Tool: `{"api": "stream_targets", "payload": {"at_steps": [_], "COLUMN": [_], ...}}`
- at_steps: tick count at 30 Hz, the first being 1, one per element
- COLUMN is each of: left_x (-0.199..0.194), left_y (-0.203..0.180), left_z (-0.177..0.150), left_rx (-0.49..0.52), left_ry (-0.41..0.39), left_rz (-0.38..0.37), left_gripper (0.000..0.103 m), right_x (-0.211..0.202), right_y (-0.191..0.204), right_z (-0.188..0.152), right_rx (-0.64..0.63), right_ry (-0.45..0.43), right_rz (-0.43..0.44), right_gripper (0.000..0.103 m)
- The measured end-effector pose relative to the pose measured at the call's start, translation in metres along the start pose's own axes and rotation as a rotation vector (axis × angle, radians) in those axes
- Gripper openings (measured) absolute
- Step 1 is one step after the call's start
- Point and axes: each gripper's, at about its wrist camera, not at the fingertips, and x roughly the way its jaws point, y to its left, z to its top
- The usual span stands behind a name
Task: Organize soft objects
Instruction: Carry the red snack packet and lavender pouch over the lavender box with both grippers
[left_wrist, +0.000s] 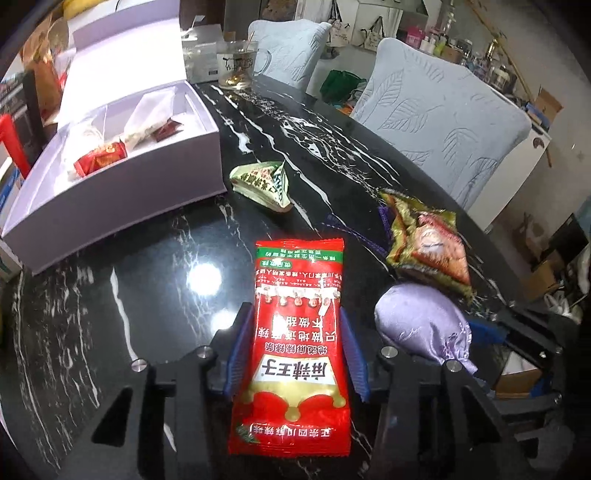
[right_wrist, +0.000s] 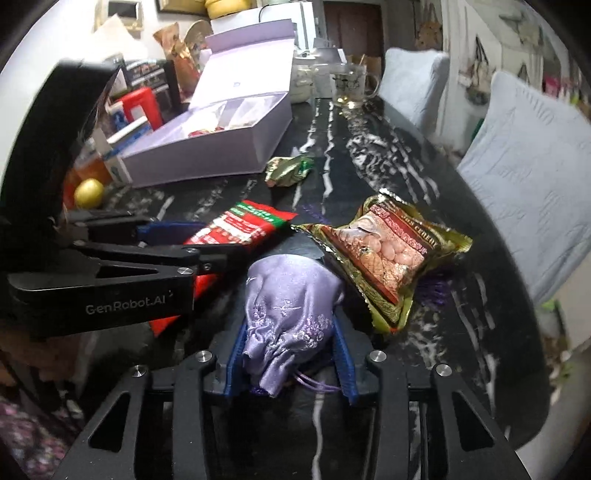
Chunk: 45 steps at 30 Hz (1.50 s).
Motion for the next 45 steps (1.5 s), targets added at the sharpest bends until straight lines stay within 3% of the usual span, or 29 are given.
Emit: {"api": "stream_targets", "payload": {"at_steps": [11, 25, 45], "left_x": [-0.042, -0.110, -0.169], "left_y": [0.005, 0.009, 0.029], "left_z": [-0.002, 0.016, 0.062], "left_rx": [-0.028, -0.003, 0.029], "left_ry": [-0.079, -0.259, -0.502], "left_rz": [0.006, 0.045, 0.109], "left_gripper": [0.045, 0.045, 0.045], "right_x": [-0.023, -0.081, -0.111], "right_y": [-0.004, 0.015, 0.036], "right_z": [0.006, 0.044, 0.119], "right_rx": [0.116, 0.022, -0.114], "right_ry": [-0.060, -0.246, -0.382], "right_rz": [0.223, 0.263, 0.297], "right_gripper": [0.041, 0.041, 0.041]}}
